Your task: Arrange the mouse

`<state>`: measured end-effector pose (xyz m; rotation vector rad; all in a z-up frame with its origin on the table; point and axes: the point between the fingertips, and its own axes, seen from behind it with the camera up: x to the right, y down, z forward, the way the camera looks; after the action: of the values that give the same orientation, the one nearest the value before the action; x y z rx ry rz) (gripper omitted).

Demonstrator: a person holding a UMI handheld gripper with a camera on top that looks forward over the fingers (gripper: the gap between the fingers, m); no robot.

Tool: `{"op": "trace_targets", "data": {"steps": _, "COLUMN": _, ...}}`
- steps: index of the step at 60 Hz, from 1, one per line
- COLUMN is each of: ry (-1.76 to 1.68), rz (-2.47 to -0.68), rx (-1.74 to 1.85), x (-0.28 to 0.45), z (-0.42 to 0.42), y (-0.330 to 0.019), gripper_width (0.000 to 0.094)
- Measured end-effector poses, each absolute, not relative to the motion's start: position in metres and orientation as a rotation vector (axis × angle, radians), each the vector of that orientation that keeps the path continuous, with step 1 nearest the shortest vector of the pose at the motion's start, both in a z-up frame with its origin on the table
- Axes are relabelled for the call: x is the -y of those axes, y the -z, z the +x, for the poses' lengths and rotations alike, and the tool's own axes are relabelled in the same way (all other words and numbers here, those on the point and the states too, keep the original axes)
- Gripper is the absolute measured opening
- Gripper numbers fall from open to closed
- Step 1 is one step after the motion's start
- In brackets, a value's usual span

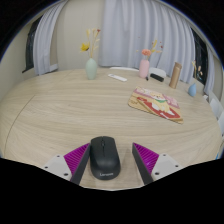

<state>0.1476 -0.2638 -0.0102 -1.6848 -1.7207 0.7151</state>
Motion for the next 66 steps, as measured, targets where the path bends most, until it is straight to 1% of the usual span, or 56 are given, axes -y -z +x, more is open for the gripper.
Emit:
{"op": "trace_targets", "data": {"steps": 5, "ry": -0.716, "rz": -1.698, "rx": 1.723, "x": 0.265, "z": 0.141, "y": 0.01, "gripper_width": 0.0851}}
{"op": "trace_targets", "data": {"steps": 7, "ry": -0.721, "rz": -1.707, "rx": 1.73, "x": 0.267, "z": 0.14, "y": 0.012, "gripper_width": 0.0815}}
{"op": "trace_targets", "data": {"steps": 9, "ry": -0.735, "rz": -1.722, "rx": 1.74, "x": 0.272, "z": 0.14, "y": 0.012, "gripper_width": 0.0735}}
{"op": "trace_targets", "data": {"steps": 11, "ry": -0.752, "rz": -1.733, "rx": 1.749, "x": 0.278, "z": 0.14, "y": 0.013, "gripper_width": 0.0625}}
{"op": "trace_targets", "data": {"steps": 13, "ry": -0.739, "rz": -1.724, "rx": 1.757, "x": 0.277, "z": 0.14, "y": 0.013, "gripper_width": 0.0472}}
{"op": "trace_targets", "data": {"steps": 18, "ry": -0.694, "rz": -1.714, "rx": 1.751, "x": 0.274, "z": 0.14, "y": 0.012, "gripper_width": 0.0441}}
{"op": "trace_targets", "data": {"steps": 22, "ry": -0.685, "rz": -1.712, "rx": 1.758, "x": 0.276, "z": 0.139, "y": 0.011, "gripper_width": 0.0373}}
{"op": "trace_targets", "data": {"steps": 25, "ry": -0.687, "rz": -1.716, "rx": 1.764, "x": 0.278, "z": 0.141, "y": 0.01, "gripper_width": 0.0367}}
{"op": "trace_targets", "data": {"steps": 26, "ry": -0.687, "rz": -1.716, "rx": 1.766, "x": 0.279, "z": 0.141, "y": 0.009, "gripper_width": 0.0348}}
{"op": "trace_targets", "data": {"steps": 31, "ry": -0.687, "rz": -1.723, "rx": 1.759, "x": 0.279, "z": 0.139, "y": -0.008, "gripper_width": 0.034}}
{"op": "trace_targets", "data": {"steps": 36, "ry": -0.742, "rz": -1.727, "rx": 1.713, "x": 0.279, "z": 0.126, "y": -0.045, "gripper_width": 0.0341}}
{"op": "trace_targets", "data": {"steps": 42, "ry": -0.794, "rz": -1.717, "rx": 1.628, "x": 0.259, "z": 0.095, "y": -0.099, "gripper_width": 0.0339}}
{"op": "trace_targets", "data": {"steps": 47, "ry": -0.802, "rz": -1.695, "rx": 1.56, "x": 0.222, "z": 0.054, "y": -0.133, "gripper_width": 0.034}}
{"op": "trace_targets", "data": {"steps": 51, "ry": -0.769, "rz": -1.658, "rx": 1.508, "x": 0.18, "z": 0.02, "y": -0.15, "gripper_width": 0.0339}}
{"op": "trace_targets", "data": {"steps": 54, "ry": -0.752, "rz": -1.655, "rx": 1.49, "x": 0.151, "z": -0.005, "y": -0.15, "gripper_width": 0.034}}
{"op": "trace_targets", "data": {"steps": 58, "ry": -0.735, "rz": -1.685, "rx": 1.464, "x": 0.115, "z": -0.033, "y": -0.137, "gripper_width": 0.0338}}
{"op": "trace_targets", "data": {"steps": 66, "ry": -0.663, "rz": -1.72, "rx": 1.511, "x": 0.061, "z": -0.067, "y": -0.072, "gripper_width": 0.0338}}
